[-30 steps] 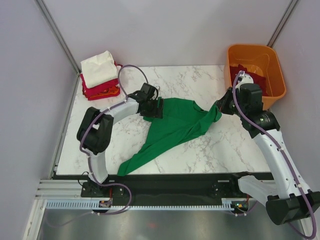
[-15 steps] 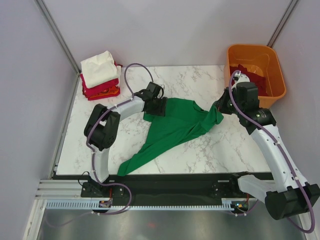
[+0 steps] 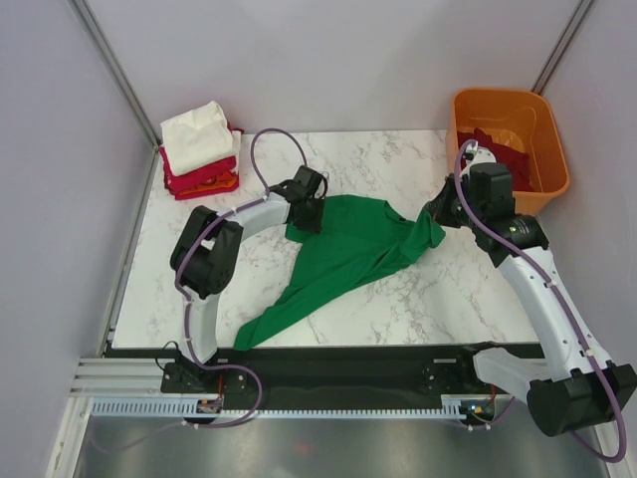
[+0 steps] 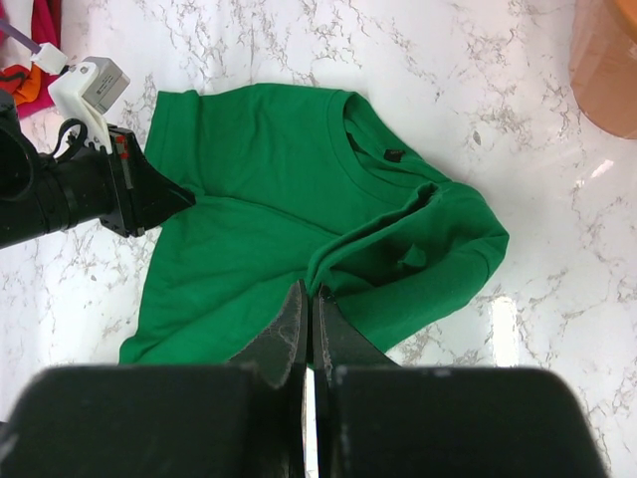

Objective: Fold and stack the t-shirts
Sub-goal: Flatten the tshirt out

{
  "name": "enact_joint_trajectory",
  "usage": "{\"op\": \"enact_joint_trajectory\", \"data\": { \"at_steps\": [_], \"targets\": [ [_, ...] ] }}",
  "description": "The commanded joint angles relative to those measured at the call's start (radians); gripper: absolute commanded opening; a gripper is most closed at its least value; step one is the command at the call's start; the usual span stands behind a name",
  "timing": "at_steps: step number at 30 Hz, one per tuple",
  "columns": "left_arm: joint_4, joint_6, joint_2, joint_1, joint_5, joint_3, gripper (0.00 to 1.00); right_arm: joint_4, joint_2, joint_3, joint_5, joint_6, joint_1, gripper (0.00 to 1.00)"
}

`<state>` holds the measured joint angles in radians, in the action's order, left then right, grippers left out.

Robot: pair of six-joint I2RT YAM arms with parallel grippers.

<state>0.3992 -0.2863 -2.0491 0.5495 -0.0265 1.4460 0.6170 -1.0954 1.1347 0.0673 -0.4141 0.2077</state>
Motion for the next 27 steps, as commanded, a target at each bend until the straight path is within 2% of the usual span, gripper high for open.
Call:
{"op": "enact_joint_trajectory", "data": {
  "at_steps": [1, 2, 6, 13, 19, 20, 26, 27],
  "targets": [
    [-0.020, 0.026, 0.001, 0.007, 0.011, 0.017, 0.05, -0.013, 0.003, 0.020, 0.003, 0.012, 0.005, 0.00],
    [-0.020, 0.026, 0.003, 0.007, 0.011, 0.017, 0.02, -0.013, 0.003, 0.022, 0.002, 0.012, 0.004, 0.00],
    [-0.019, 0.026, 0.033, 0.009, 0.013, 0.011, 0.02, -0.013, 0.003, 0.022, 0.002, 0.012, 0.004, 0.00],
    [0.056, 0.035, 0.208, 0.007, 0.071, 0.017, 0.02, -0.011, -0.003, 0.042, 0.000, 0.012, 0.005, 0.00],
    [0.056, 0.035, 0.515, 0.009, 0.071, -0.001, 0.02, 0.003, 0.025, 0.118, -0.004, 0.008, 0.004, 0.00],
    [0.056, 0.035, 0.605, 0.009, 0.071, -0.009, 0.02, 0.009, 0.038, 0.129, -0.017, 0.008, 0.005, 0.00],
    [0.056, 0.035, 0.910, 0.010, 0.071, -0.007, 0.02, 0.015, 0.138, 0.218, -0.046, 0.029, 0.004, 0.00],
    [0.263, 0.086, 0.990, 0.010, 0.155, 0.000, 0.02, 0.015, 0.155, 0.246, -0.053, 0.040, 0.005, 0.00]
  ]
}}
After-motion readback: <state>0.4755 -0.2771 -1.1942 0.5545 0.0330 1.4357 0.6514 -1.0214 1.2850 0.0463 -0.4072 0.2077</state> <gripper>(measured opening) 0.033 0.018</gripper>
